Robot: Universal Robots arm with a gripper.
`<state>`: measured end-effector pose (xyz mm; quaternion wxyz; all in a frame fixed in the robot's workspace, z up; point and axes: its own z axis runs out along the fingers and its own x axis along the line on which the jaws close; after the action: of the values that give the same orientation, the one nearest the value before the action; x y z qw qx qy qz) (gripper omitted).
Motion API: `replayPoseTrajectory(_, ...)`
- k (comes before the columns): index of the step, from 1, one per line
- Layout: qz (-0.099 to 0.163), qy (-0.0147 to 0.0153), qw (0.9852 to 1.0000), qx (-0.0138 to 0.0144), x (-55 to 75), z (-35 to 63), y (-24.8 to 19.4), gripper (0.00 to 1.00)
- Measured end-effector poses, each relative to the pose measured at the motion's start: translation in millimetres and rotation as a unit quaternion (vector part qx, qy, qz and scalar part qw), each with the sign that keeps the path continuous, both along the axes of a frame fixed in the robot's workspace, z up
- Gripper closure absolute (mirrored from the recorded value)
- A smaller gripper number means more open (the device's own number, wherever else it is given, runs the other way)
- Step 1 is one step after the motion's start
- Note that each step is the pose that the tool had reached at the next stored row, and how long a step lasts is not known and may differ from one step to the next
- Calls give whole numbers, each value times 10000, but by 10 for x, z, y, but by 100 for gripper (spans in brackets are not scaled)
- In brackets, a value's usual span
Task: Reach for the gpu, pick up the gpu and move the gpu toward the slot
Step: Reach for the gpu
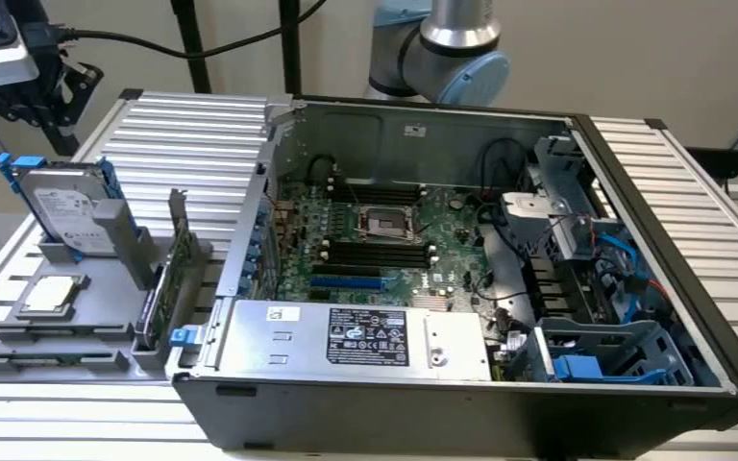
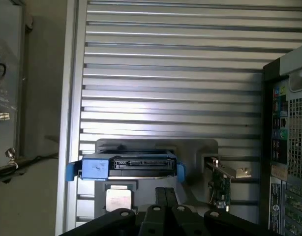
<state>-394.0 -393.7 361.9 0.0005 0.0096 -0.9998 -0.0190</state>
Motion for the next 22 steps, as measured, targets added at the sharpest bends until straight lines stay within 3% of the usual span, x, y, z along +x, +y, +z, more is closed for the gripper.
replayPoseTrajectory(5,1,3,10000,-1,72,-4,-172,89)
replayPoseTrajectory(9,0,9,10000,-2,190,-7,-285,89)
replayPoseTrajectory(22,0,11,10000,-2,630,-74,-567,89)
